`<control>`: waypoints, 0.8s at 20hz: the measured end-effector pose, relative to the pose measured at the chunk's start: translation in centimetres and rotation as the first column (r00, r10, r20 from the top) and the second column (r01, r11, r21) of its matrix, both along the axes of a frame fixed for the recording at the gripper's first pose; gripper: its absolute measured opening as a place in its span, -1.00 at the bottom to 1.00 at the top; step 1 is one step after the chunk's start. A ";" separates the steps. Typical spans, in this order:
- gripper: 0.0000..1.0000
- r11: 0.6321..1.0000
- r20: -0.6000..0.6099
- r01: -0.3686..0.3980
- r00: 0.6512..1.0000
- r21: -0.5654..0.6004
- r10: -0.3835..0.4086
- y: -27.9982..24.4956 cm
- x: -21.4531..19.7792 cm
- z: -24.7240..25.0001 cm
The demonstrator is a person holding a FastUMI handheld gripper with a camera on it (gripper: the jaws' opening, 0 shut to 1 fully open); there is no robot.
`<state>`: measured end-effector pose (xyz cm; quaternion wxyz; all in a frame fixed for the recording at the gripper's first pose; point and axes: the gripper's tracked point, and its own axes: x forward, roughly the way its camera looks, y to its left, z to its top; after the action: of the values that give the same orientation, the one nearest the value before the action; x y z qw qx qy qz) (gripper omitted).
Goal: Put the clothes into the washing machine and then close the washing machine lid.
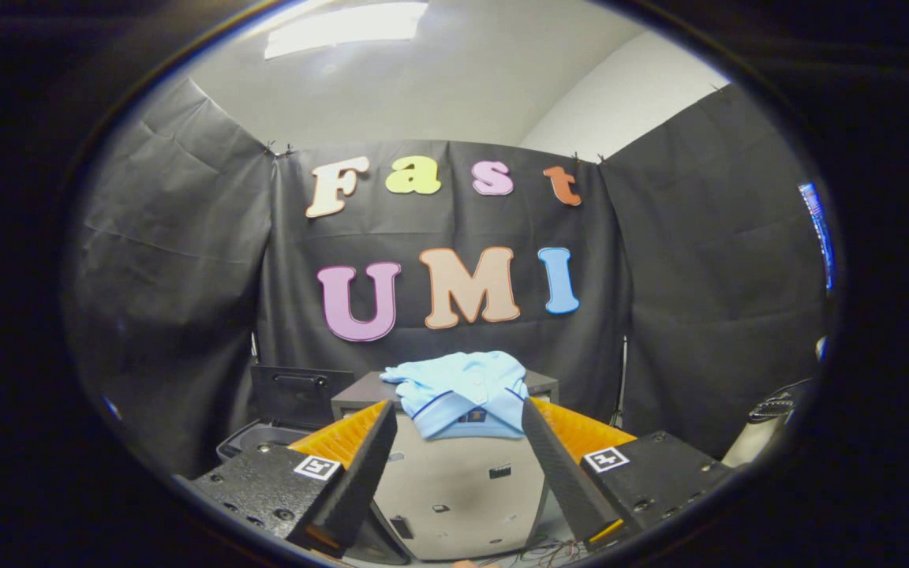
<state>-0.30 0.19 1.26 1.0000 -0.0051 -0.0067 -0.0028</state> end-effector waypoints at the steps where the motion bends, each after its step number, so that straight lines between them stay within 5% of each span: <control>1: 0.92 1.000 0.000 0.002 1.000 -0.002 -0.002 -0.1 0.0 0.0; 16: 0.93 0.999 0.004 0.005 1.000 -0.035 -0.005 -0.6 0.7 -0.2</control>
<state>0.42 -0.39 1.02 0.9997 -0.0225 -0.0085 -0.0050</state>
